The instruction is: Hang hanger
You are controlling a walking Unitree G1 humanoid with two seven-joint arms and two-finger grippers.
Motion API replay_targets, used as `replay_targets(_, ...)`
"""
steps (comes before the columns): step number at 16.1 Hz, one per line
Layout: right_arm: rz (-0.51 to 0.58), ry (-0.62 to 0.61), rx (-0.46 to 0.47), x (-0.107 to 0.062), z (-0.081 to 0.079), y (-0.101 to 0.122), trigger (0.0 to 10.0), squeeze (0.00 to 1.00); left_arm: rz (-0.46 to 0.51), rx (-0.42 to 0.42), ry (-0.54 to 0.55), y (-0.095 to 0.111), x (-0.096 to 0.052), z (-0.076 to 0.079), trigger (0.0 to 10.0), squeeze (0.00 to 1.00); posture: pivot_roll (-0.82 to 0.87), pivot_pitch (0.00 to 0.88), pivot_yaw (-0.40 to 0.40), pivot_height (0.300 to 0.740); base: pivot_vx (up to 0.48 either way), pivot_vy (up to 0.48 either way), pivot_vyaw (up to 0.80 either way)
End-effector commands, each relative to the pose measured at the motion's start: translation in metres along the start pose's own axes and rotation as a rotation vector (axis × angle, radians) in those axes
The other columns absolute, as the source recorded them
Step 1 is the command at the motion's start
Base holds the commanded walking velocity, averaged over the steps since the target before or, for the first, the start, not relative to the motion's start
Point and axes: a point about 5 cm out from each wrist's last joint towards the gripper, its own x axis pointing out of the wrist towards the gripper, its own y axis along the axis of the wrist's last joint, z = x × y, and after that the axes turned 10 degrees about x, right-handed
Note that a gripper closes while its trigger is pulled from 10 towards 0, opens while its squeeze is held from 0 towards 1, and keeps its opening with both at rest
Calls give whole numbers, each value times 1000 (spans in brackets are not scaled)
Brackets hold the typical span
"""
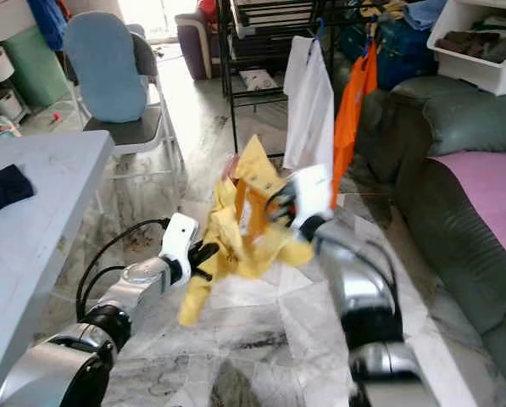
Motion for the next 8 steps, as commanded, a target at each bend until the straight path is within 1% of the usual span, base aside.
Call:
replay_targets(1, -61, 148, -42, -3, -20, -6, 0, 0, 65, -36, 33, 21, 5, -4, 0, 0, -180, 0, 16, 740, 0, 0, 0)
replay_targets(2, -122, 221, -72, -8, -28, -17, 0, 0, 77, -62, 40, 24, 6, -4, 0, 0, -180, 0, 17, 740, 0, 0, 0)
replay_targets(3, -170, 263, -85, -14, -32, -24, 0, 0, 82, -78, 51, 26, 6, -5, 0, 0, -180, 0, 16, 740, 0, 0, 0)
replay_targets(4, -199, 271, -110, -18, -31, -28, 157, 0, 78, -83, 64, 27, 6, -7, 0, 0, -180, 0, 16, 740, 0, 0, 0)
replay_targets(5, -213, 227, -164, -20, -23, -33, 10000, 0, 89, -81, 86, 29, 5, -11, 353, 0, -178, 0, 18, 740, 0, 0, 0)
replay_targets(6, -221, 137, -208, -22, -11, -37, 10000, 0, 127, -94, 108, 33, 3, -15, 3765, 0, -178, 0, 18, 740, 0, 0, 0)
replay_targets(7, -210, 42, -240, -24, 0, -38, 10000, 0, 166, -109, 123, 37, 1, -19, 4196, 0, -170, 0, 19, 740, 0, 0, 0)
replay_targets(8, -184, -46, -262, -26, 9, -38, 10000, 24, 184, -118, 140, 37, -1, -21, 6392, 0, -162, 0, 18, 740, 0, 0, 0)
